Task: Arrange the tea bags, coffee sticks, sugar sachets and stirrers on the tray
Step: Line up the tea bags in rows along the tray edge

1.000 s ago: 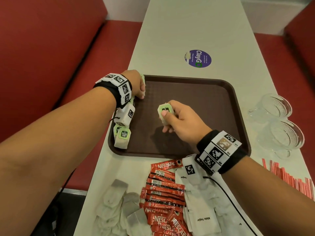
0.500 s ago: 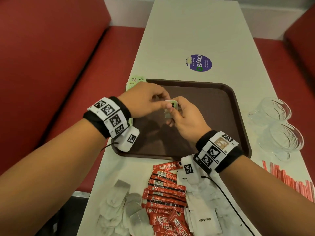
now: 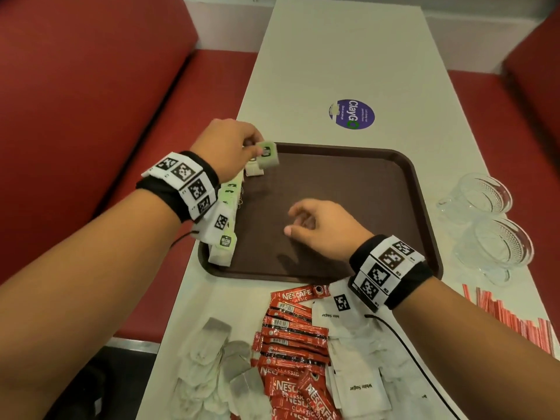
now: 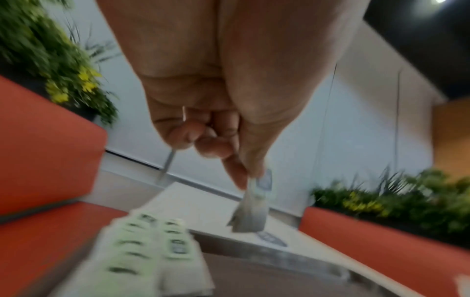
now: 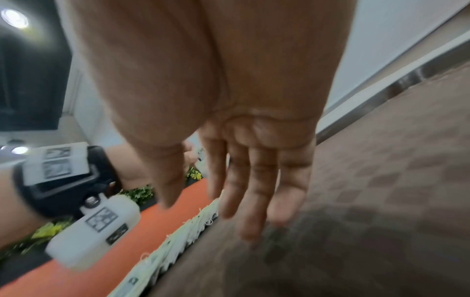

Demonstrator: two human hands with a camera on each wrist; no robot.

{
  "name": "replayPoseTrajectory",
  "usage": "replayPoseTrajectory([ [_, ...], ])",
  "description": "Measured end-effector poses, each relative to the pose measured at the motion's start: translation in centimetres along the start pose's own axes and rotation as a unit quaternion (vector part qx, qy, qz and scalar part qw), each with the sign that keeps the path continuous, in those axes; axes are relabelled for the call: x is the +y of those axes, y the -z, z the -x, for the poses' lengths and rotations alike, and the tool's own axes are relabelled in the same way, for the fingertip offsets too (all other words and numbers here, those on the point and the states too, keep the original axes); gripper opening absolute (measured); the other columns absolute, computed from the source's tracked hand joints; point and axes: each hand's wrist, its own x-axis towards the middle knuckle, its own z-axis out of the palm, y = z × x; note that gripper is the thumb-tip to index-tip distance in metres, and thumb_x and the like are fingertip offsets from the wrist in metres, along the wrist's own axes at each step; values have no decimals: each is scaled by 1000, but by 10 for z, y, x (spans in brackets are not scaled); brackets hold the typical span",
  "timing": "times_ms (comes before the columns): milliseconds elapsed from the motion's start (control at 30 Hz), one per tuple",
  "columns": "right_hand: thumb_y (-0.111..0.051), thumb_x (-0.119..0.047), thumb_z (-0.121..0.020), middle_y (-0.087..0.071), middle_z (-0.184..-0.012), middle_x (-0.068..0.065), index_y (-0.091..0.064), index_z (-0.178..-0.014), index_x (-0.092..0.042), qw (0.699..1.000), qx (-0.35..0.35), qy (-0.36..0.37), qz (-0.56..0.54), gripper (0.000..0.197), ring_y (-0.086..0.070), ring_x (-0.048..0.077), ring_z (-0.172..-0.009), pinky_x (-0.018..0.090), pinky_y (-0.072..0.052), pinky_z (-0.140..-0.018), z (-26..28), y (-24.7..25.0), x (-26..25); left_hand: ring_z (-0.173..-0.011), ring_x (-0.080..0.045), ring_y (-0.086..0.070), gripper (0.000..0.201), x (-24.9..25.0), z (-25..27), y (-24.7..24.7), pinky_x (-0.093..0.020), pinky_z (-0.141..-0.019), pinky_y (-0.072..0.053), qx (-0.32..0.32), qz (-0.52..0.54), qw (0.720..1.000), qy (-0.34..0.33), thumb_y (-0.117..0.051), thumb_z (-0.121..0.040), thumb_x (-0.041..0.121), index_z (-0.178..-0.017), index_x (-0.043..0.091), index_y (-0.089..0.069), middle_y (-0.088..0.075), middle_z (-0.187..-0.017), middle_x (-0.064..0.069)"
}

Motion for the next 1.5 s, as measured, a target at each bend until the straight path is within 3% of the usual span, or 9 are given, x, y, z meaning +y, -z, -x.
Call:
replayPoseTrajectory([
  [167, -80, -47, -79, -69, -98, -15, -71, -115, -30, 980, -173, 24, 101, 41, -63, 0, -86, 21, -52, -78, 13, -4, 7, -90, -17, -59, 24, -17, -26, -14, -29, -78, -45, -174, -147, 973, 22, -66, -93, 34, -111, 18, -70, -69, -101, 1],
  [300, -80, -36, -81, -72, -95, -12, -76, -103, -29, 970, -201, 50, 124, 23, -65, 2, -82, 17, -48, -70, 13, -8, 10, -97, -23, -64, 21, -23, -44, -29, -35, -84, -53, -150, -162, 973, 68, -66, -92, 33, -108, 20, -72, -70, -106, -2],
  [533, -79, -33, -83, -73, -93, -11, -78, -98, -29, 971, -200, 49, 119, 16, -65, 2, -80, 12, -44, -66, 12, -12, 13, -94, -27, -64, 27, -26, -69, -37, -35, -75, -54, -163, -216, 958, 98, -69, -88, 38, -103, 15, -70, -69, -101, -4],
  [733, -78, -32, -84, -73, -93, -11, -77, -98, -29, 971, -206, 50, 113, 15, -66, 2, -81, 13, -46, -67, 12, -11, 13, -69, -25, -60, 40, -8, -76, -52, -31, -56, -45, -193, -211, 956, 71, -63, -87, 50, -76, 11, -62, -65, -78, -7],
  [833, -78, -31, -84, -73, -94, -10, -77, -98, -29, 970, -208, 49, 113, 14, -66, 1, -81, 12, -46, -66, 13, -10, 12, -58, -24, -57, 33, -6, -76, -56, -27, -52, -45, -200, -209, 953, 84, -67, -82, 39, -68, 11, -60, -60, -65, -6],
  [1067, -77, -31, -85, -73, -92, -11, -77, -99, -28, 969, -209, 43, 125, 14, -65, 2, -80, 14, -47, -67, 15, -9, 7, -69, -25, -61, 37, -5, -71, -49, -33, -60, -50, -193, -216, 954, 80, -64, -86, 48, -76, 12, -65, -67, -78, -6],
  [1200, -73, -35, -88, -73, -93, -10, -72, -109, -27, 969, -190, 38, 157, 23, -65, 6, -82, 28, -55, -78, 24, -10, -4, -85, -22, -61, 37, 17, -35, -19, -36, -76, -52, -138, -146, 979, 45, -57, -91, 54, -89, 18, -65, -66, -85, 0],
  [1300, -69, -37, -88, -70, -98, -9, -70, -113, -25, 972, -147, 60, 175, 27, -64, 12, -88, 36, -55, -83, 38, -15, -16, -75, -8, -59, 25, 29, 27, 6, -28, -67, -44, -119, -64, 991, 2, -61, -89, 51, -81, 27, -62, -65, -77, 9],
  [1500, -68, -48, -87, -63, -104, -7, -70, -113, -27, 964, -131, 145, 181, 33, -56, 16, -100, 37, -50, -88, 74, -49, -46, -66, 10, -54, 5, 20, 160, 16, -13, -59, -35, -232, -13, 973, -21, -67, -89, 39, -88, 35, -68, -65, -79, 19],
])
